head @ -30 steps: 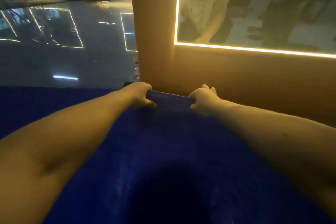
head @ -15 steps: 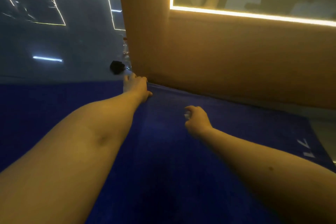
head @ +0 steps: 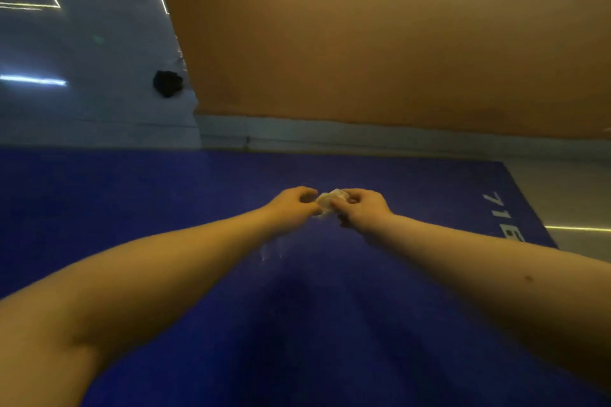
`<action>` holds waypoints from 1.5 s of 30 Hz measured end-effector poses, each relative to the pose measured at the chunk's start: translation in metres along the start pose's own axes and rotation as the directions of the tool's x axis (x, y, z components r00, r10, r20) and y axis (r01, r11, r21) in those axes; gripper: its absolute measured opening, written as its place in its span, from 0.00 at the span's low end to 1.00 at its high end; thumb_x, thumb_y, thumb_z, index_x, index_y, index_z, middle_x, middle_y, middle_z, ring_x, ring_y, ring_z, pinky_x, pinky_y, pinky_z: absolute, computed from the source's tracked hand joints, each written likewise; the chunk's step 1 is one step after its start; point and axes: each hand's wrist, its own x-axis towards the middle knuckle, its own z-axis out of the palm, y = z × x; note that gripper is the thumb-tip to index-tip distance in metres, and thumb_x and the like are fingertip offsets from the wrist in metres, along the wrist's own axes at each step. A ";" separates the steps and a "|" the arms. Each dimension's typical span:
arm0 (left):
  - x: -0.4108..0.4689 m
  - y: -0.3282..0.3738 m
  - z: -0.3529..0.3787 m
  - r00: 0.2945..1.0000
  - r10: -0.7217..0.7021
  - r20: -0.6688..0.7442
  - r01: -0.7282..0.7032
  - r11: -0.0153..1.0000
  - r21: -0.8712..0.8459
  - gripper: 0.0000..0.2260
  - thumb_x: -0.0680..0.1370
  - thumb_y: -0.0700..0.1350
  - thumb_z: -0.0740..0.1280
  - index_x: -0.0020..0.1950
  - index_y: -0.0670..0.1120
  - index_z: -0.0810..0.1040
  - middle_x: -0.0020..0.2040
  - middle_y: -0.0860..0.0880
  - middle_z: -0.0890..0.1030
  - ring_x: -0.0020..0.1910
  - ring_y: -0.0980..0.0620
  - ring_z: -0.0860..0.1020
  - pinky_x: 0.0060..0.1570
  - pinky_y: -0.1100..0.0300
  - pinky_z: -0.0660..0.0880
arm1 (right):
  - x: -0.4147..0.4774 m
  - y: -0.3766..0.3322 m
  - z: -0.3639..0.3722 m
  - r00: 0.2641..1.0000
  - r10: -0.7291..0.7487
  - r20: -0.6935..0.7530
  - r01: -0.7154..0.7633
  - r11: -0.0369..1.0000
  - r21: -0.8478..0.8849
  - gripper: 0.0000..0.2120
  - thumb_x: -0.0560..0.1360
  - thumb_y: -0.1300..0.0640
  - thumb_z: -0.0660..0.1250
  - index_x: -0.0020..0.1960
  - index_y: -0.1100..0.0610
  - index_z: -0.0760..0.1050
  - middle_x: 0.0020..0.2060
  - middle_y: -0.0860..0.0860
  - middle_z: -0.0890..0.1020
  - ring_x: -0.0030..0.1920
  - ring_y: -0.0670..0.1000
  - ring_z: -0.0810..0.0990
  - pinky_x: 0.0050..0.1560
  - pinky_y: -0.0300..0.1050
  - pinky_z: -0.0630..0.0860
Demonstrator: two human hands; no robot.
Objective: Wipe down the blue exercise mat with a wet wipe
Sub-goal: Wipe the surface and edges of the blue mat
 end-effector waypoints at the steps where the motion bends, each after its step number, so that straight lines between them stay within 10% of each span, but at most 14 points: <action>1: -0.012 0.004 0.014 0.999 -0.010 0.040 0.014 0.996 -0.084 0.18 0.79 0.43 0.69 0.70 0.44 0.75 0.64 0.45 0.80 0.61 0.47 0.79 0.60 0.52 0.78 | -0.009 0.009 -0.011 0.999 0.032 -0.011 -0.032 0.999 0.025 0.13 0.75 0.58 0.75 0.58 0.60 0.80 0.45 0.57 0.84 0.40 0.51 0.82 0.37 0.41 0.80; 5: -0.041 0.009 0.059 0.996 -0.011 0.088 0.017 0.998 -0.068 0.10 0.79 0.44 0.72 0.59 0.43 0.80 0.51 0.43 0.85 0.43 0.53 0.83 0.44 0.61 0.81 | -0.044 0.052 -0.045 0.978 0.201 -0.052 -0.191 0.970 0.151 0.20 0.71 0.70 0.75 0.61 0.63 0.75 0.53 0.61 0.82 0.49 0.55 0.84 0.41 0.44 0.83; 9: -0.045 0.002 0.089 0.986 -0.111 0.126 0.099 0.990 0.096 0.07 0.76 0.49 0.74 0.49 0.47 0.81 0.44 0.45 0.85 0.41 0.50 0.83 0.49 0.48 0.81 | -0.074 0.087 -0.064 0.966 0.255 0.048 -0.259 0.925 0.277 0.11 0.78 0.65 0.71 0.60 0.63 0.78 0.52 0.60 0.85 0.47 0.52 0.85 0.37 0.38 0.80; 14: -0.045 0.010 0.124 0.936 -0.263 0.234 0.228 0.959 0.167 0.26 0.71 0.54 0.74 0.63 0.43 0.72 0.50 0.43 0.84 0.47 0.45 0.85 0.48 0.49 0.83 | -0.093 0.126 -0.077 0.966 0.253 0.055 -0.257 0.913 0.318 0.05 0.78 0.61 0.71 0.53 0.60 0.80 0.47 0.58 0.85 0.44 0.50 0.84 0.43 0.42 0.80; 18: -0.030 0.031 0.172 0.914 -0.287 0.286 0.275 0.958 0.081 0.17 0.77 0.56 0.69 0.57 0.44 0.79 0.51 0.40 0.84 0.48 0.41 0.84 0.45 0.48 0.82 | -0.102 0.145 -0.100 0.971 0.238 0.033 -0.238 0.929 0.283 0.02 0.79 0.64 0.69 0.49 0.59 0.76 0.43 0.56 0.83 0.41 0.51 0.84 0.40 0.43 0.82; 29: -0.051 0.029 0.308 0.978 -0.056 0.202 0.049 0.998 0.038 0.18 0.78 0.53 0.71 0.45 0.37 0.79 0.35 0.44 0.84 0.33 0.51 0.80 0.35 0.56 0.75 | -0.133 0.203 -0.194 0.860 0.386 -0.335 -0.406 0.914 0.011 0.06 0.79 0.51 0.69 0.52 0.50 0.73 0.50 0.53 0.81 0.47 0.54 0.82 0.47 0.50 0.83; 36: -0.067 0.019 0.338 0.976 -0.017 0.219 0.001 0.997 0.074 0.16 0.80 0.52 0.68 0.41 0.39 0.76 0.32 0.46 0.80 0.27 0.58 0.75 0.26 0.65 0.69 | -0.173 0.216 -0.189 0.908 0.344 -0.240 -0.316 0.937 0.148 0.11 0.80 0.50 0.70 0.59 0.54 0.80 0.51 0.47 0.82 0.53 0.49 0.81 0.53 0.45 0.79; 45: -0.066 -0.003 0.344 0.927 0.198 0.318 -0.330 0.831 0.448 0.14 0.82 0.48 0.67 0.67 0.49 0.75 0.64 0.51 0.75 0.60 0.49 0.74 0.58 0.52 0.76 | -0.163 0.264 -0.303 0.733 0.125 -0.669 -0.396 0.878 -0.269 0.05 0.82 0.56 0.64 0.54 0.54 0.77 0.52 0.49 0.78 0.46 0.47 0.76 0.44 0.38 0.70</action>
